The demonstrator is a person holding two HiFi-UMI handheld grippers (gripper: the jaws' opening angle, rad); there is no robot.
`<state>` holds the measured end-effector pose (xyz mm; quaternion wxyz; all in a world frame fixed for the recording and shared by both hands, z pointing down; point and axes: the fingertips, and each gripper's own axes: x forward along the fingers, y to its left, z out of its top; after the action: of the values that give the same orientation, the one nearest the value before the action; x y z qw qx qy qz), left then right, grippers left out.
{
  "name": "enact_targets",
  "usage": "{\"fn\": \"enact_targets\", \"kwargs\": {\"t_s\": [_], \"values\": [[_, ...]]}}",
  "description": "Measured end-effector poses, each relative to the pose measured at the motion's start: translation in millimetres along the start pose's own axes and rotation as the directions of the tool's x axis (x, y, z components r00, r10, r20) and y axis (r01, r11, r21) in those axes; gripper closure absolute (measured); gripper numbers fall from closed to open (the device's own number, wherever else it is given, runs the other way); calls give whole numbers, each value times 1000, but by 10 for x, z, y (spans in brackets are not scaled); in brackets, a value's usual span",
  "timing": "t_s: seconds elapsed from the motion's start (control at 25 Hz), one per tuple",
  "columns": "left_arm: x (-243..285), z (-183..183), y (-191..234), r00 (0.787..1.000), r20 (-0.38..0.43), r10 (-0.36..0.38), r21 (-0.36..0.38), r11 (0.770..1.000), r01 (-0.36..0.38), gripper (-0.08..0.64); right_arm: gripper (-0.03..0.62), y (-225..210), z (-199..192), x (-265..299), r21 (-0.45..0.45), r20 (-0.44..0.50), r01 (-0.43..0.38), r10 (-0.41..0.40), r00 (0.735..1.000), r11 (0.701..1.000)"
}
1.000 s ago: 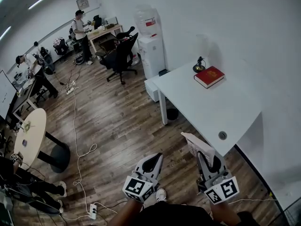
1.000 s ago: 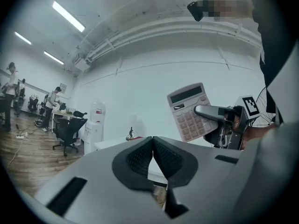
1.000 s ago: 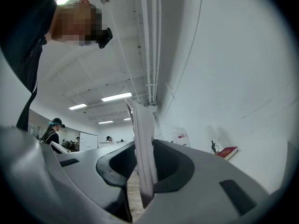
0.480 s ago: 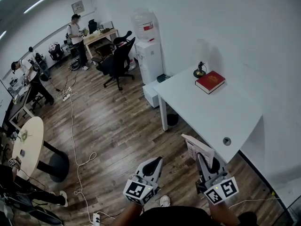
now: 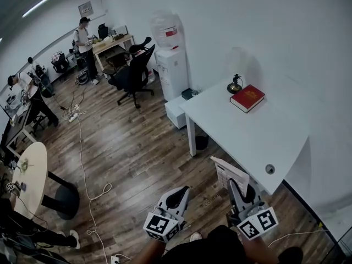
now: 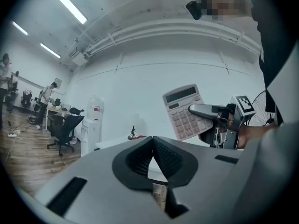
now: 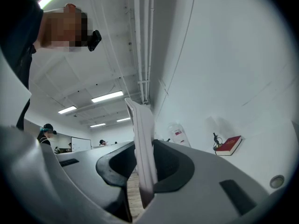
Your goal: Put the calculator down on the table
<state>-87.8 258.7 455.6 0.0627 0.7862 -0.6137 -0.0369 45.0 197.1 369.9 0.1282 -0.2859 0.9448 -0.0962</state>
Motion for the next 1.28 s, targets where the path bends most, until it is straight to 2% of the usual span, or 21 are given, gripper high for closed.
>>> {"fn": "enact_targets", "kwargs": {"t_s": [0.24,0.6,0.84,1.28], "values": [[121,38,132,1000,-13,-12,-4,1000,12,540,477,-60,-21,221,8,7,7,-7,1000,1000],[439,-95,446,1000,-22,-10,-8,1000,10,540,476,-399,-156,608,23,-10,8,-8,1000,1000],[897,-58,576,999,-53,1,-13,1000,-2,540,476,-722,-154,942,37,-29,-15,16,999,999],[2013,62,753,998,-63,2,13,1000,-1,541,476,-1677,33,1553,57,-26,-32,34,999,998]]}}
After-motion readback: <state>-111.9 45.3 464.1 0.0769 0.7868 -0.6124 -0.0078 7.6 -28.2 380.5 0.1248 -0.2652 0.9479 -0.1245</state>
